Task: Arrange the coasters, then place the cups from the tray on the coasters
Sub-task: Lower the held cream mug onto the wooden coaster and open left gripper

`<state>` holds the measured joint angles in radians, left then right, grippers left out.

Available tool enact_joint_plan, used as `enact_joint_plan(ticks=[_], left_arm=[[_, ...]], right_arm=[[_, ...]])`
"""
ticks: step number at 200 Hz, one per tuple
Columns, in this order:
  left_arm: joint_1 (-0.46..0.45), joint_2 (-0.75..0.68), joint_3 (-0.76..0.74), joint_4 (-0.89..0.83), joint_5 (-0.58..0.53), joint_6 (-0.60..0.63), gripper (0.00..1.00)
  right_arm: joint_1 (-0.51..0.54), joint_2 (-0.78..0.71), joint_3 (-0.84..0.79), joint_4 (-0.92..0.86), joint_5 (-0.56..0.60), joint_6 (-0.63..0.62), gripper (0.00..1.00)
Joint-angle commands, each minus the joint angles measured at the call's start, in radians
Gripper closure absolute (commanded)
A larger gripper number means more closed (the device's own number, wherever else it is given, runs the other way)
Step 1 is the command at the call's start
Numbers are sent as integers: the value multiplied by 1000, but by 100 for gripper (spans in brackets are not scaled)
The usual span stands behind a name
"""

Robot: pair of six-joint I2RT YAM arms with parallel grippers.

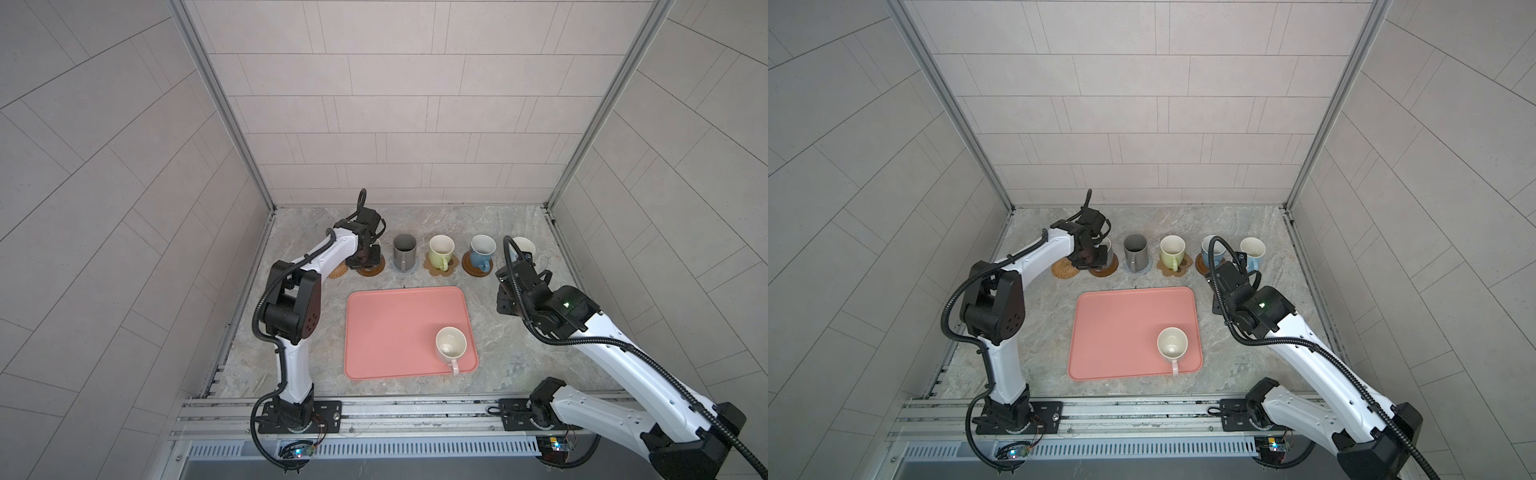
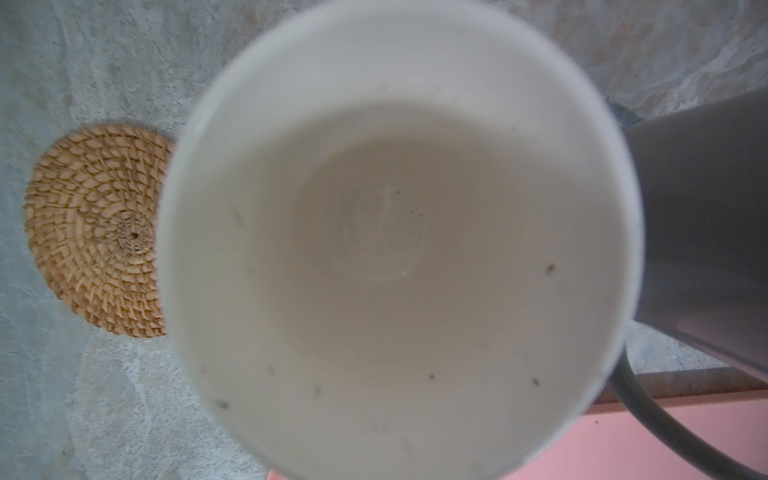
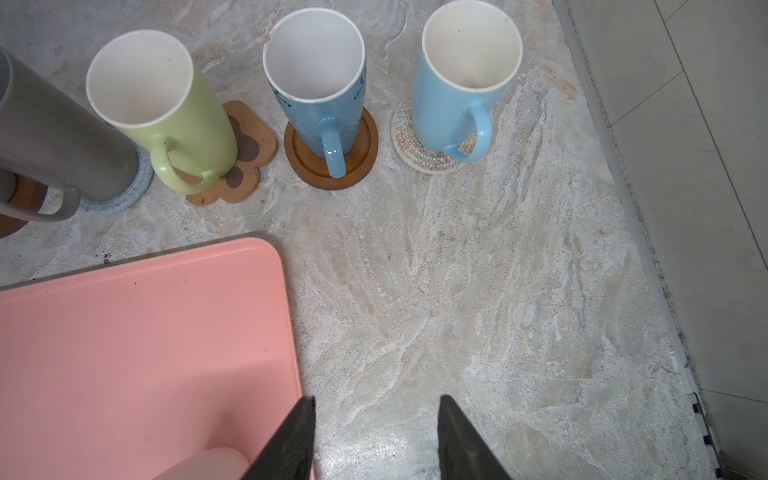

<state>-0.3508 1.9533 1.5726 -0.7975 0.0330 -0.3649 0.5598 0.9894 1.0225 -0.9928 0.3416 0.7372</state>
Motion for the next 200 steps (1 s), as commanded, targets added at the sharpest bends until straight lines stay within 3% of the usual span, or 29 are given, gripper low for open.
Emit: enact_joint_plan(ticks=[1, 122, 200], left_arm=[[7, -19, 28, -5, -28, 15, 92], [8, -22, 12, -6, -27, 7, 91], [9, -27, 0, -3, -25, 4, 69]], right_arm=[[-4, 2, -1, -10, 19, 11, 50], [-4, -13, -6, -15, 21, 15, 50], [-4, -14, -6, -17, 20, 16, 50]])
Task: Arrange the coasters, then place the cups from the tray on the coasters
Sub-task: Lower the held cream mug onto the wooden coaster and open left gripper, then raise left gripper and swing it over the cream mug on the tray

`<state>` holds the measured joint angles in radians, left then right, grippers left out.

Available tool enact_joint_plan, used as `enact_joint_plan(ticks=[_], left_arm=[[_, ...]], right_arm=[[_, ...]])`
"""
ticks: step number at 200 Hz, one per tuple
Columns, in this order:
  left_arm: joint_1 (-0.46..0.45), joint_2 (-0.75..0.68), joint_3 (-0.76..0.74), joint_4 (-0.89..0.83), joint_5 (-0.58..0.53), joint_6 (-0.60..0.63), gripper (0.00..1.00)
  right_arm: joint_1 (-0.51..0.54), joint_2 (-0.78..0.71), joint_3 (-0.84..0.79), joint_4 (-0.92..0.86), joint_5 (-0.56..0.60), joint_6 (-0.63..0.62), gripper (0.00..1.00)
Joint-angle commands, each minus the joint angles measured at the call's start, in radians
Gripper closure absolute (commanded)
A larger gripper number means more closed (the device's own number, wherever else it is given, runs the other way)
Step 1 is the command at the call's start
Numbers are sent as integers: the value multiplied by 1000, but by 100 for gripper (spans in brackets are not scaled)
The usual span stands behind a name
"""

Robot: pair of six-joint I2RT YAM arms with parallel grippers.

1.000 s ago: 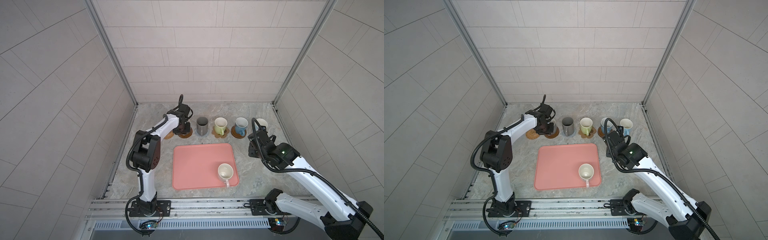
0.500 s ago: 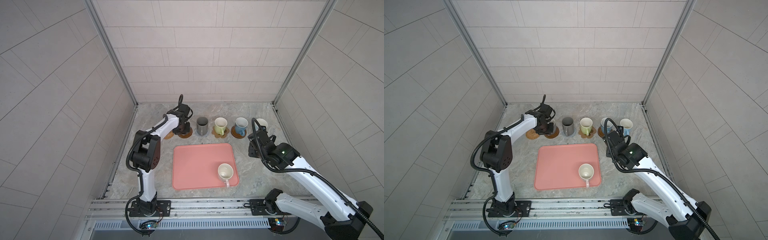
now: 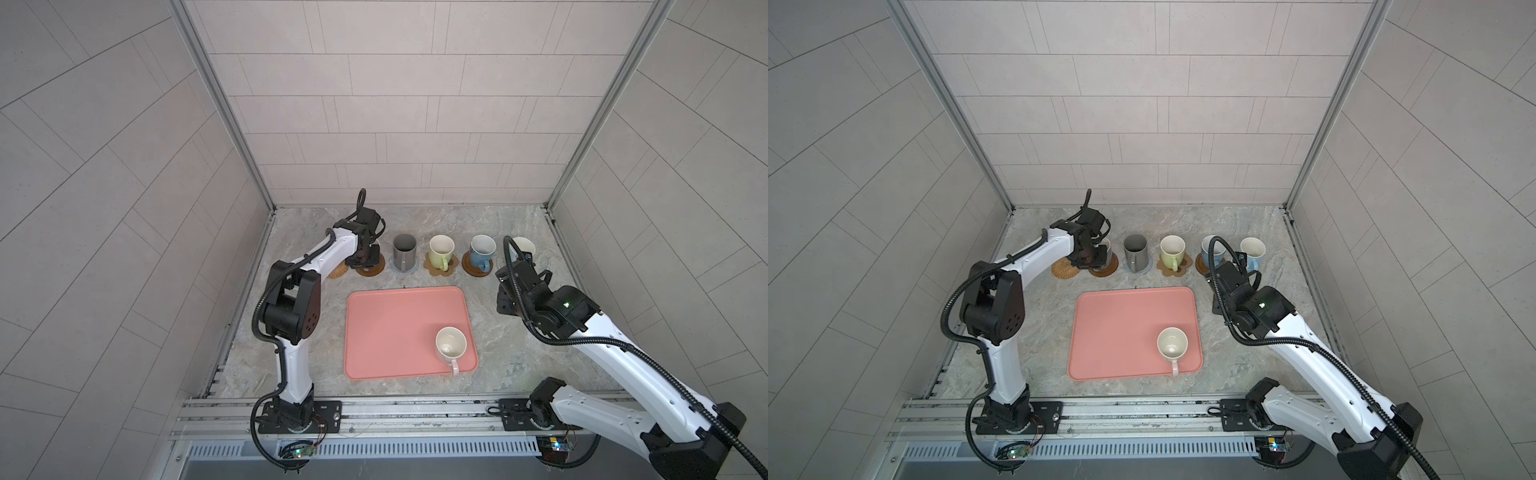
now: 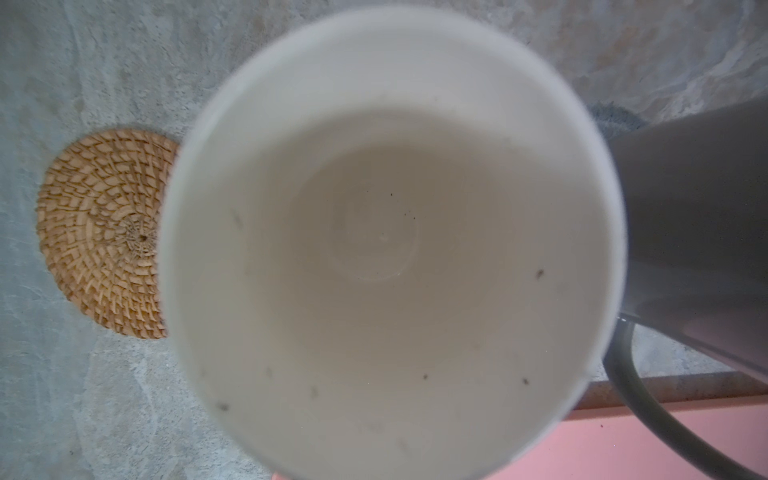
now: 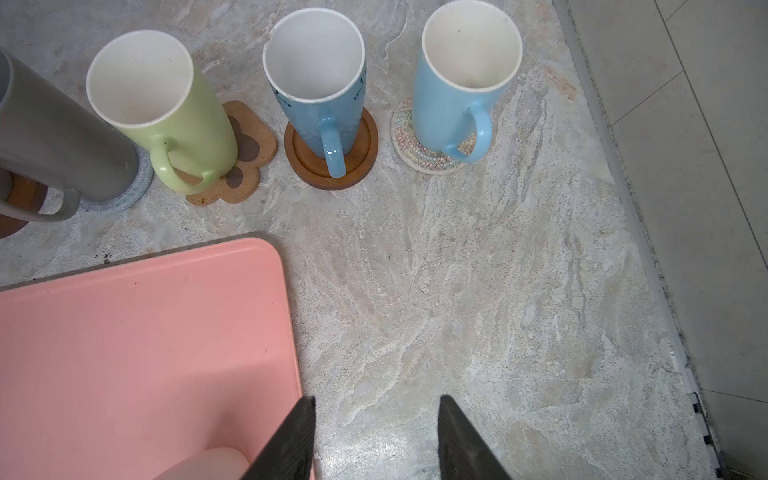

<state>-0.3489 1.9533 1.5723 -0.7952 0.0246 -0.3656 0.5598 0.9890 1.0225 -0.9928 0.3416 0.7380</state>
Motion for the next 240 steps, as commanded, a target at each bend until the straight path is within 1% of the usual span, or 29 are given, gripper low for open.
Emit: enact_joint_plan(ticks=[1, 23, 59, 101, 147, 204, 240], left_arm=[[7, -28, 0, -5, -17, 5, 69], [7, -26, 2, -4, -15, 5, 65], [7, -38, 5, -5, -12, -5, 54], [6, -102, -11, -6, 0, -27, 48], [7, -242, -117, 42, 12, -95, 44], [7, -397, -233, 105, 115, -120, 42], [6, -481, -305, 133, 138, -141, 42]], right_arm=[[-3, -14, -6, -17, 21, 14, 50], [-4, -16, -7, -18, 20, 17, 50], [-5, -21, -3, -22, 24, 17, 50], [-4, -20, -2, -26, 21, 15, 50], [-3, -27, -2, -37, 13, 12, 50], [-4, -27, -7, -31, -29, 15, 50], [-1, -26, -14, -37, -55, 36, 50]])
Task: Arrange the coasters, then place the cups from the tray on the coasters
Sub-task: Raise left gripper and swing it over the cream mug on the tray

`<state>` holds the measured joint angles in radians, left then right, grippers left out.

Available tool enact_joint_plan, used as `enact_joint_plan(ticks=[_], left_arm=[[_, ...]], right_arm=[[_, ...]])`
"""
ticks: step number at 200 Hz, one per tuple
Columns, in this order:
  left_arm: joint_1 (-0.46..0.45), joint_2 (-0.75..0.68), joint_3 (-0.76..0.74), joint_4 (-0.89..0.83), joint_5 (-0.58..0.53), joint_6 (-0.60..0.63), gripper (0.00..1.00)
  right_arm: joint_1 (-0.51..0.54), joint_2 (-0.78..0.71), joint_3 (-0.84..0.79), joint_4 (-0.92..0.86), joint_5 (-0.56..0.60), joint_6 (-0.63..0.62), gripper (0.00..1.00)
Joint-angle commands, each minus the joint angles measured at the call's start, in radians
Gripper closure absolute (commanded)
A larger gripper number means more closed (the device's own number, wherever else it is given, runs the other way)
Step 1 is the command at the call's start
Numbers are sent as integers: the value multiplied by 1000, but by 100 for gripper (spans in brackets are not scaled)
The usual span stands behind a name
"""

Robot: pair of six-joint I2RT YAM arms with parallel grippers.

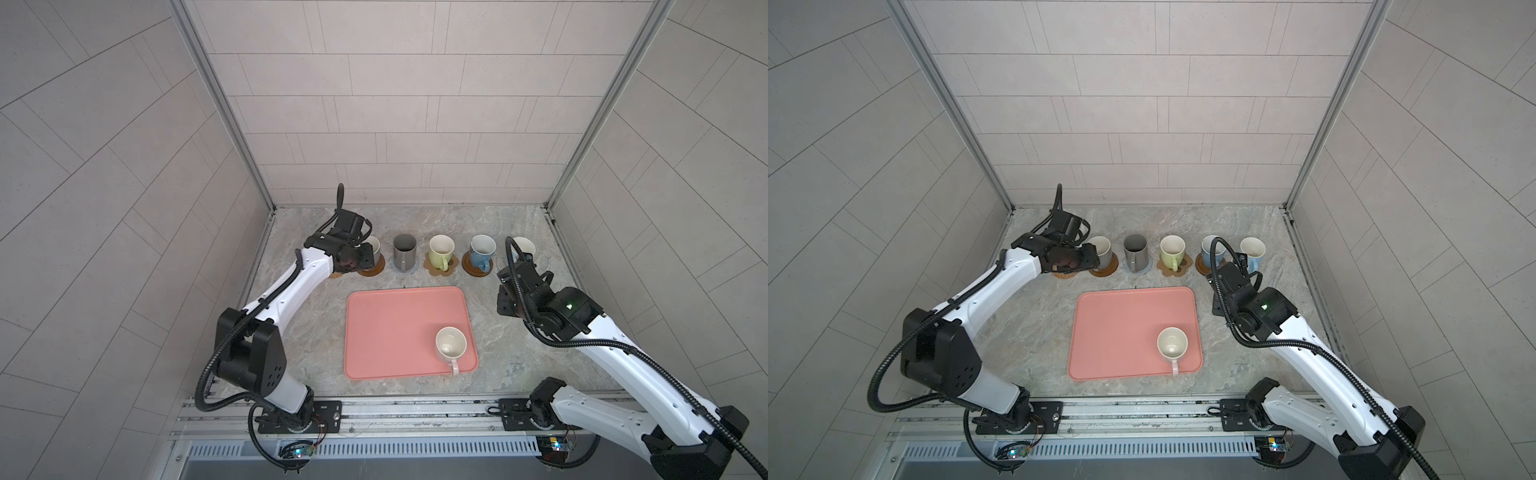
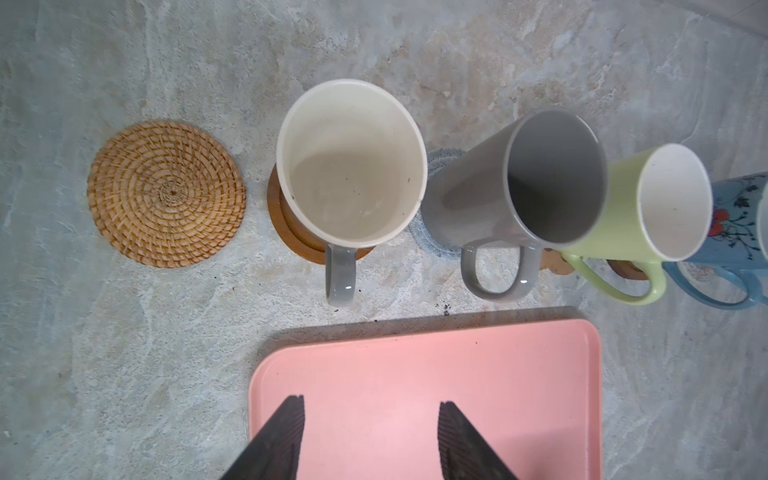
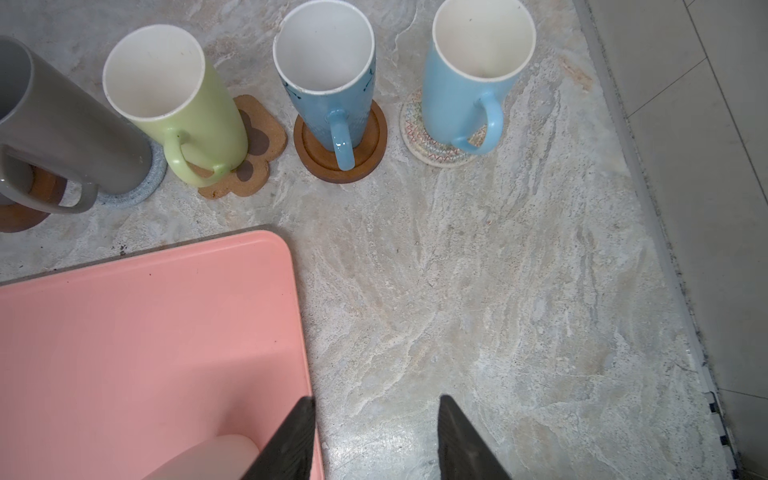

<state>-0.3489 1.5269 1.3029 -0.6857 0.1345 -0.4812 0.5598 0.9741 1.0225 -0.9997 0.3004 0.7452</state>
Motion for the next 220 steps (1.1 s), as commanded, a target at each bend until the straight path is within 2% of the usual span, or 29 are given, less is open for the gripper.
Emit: enact_joint_plan(ticks=[1, 36, 73, 104, 152, 220], left_arm=[[6, -57, -38, 23, 29, -25, 42], [-4, -135, -84, -8, 32, -34, 42], [-67, -234, -125, -62, -13, -57, 42], [-216, -278, -138, -98, -56, -88, 42], [-483, -216, -168, -73, -70, -190, 42], [-748, -115, -145, -32, -64, -299, 42]], right_arm=[[-1, -12, -14, -31, -13, 29, 50], [-1, -16, -19, -26, -14, 29, 50], [0, -35, -33, 15, -7, 21, 50], [-4, -36, -38, 26, 7, 28, 49], [-10, -3, -33, 27, 15, 42, 49], [-18, 27, -32, 33, 11, 23, 49]])
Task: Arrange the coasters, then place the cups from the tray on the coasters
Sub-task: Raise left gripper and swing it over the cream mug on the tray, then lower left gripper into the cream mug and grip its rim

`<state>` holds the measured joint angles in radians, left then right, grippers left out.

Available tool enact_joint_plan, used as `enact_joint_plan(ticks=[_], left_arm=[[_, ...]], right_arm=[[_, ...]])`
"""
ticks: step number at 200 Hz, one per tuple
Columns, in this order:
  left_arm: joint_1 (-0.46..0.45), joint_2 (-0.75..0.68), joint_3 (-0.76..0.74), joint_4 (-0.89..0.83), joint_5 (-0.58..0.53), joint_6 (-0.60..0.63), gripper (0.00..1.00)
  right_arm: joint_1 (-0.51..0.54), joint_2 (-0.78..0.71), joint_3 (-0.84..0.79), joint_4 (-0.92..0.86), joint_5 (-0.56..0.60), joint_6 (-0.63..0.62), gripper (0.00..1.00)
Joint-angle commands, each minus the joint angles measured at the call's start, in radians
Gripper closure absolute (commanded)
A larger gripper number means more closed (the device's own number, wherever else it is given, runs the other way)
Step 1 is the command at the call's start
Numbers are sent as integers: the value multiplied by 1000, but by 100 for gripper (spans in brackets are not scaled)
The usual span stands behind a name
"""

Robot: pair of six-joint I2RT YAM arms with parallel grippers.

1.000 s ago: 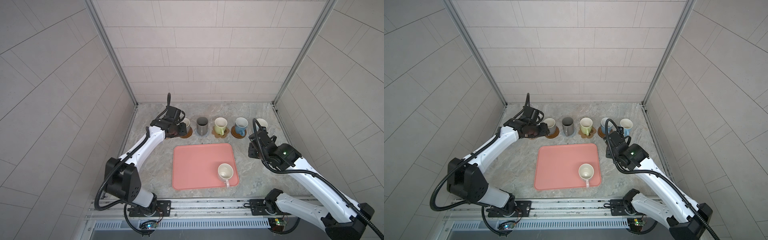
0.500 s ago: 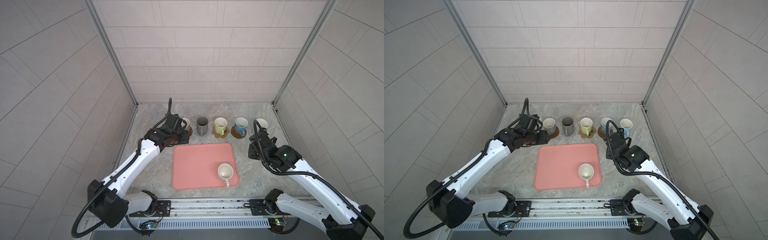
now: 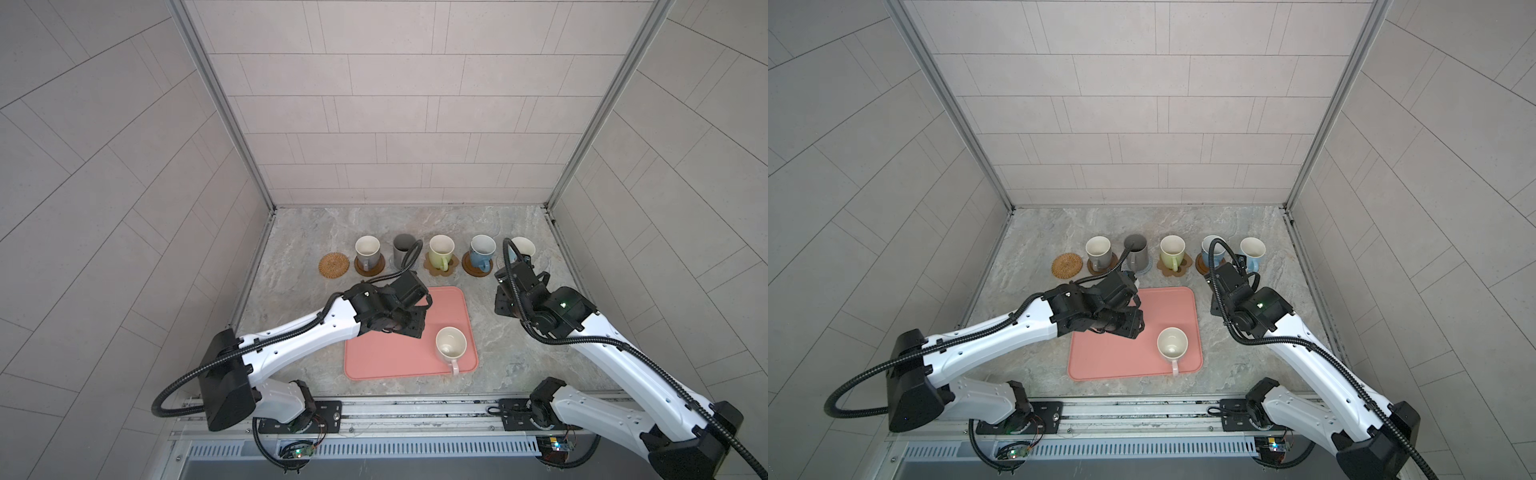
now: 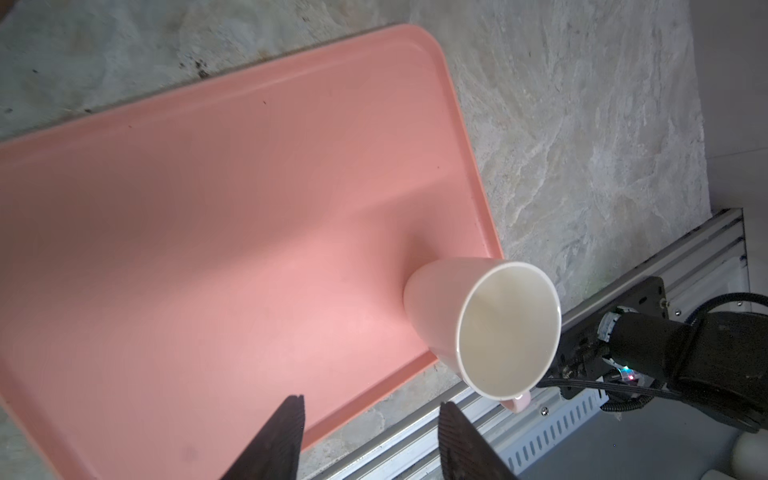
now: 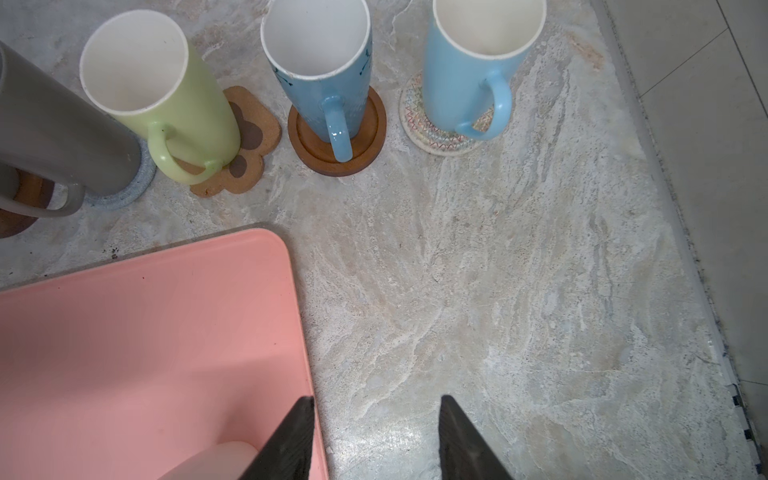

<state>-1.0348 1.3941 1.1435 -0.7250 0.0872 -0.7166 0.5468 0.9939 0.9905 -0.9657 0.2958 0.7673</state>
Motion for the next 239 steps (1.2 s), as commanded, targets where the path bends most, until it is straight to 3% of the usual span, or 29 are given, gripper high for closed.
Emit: enact_joint_plan(ticks=[1, 102, 239], left_arm=[[-65, 18, 15, 8, -17, -65, 42], [-222, 179, 105, 6, -1, -96, 39], [-270, 364, 282, -129, -39, -112, 35]], right_arm=[[-5, 7, 0, -1, 15, 0, 49], [-94, 4, -31, 45, -57, -85, 47], [-217, -49, -63, 67, -151, -148, 46]])
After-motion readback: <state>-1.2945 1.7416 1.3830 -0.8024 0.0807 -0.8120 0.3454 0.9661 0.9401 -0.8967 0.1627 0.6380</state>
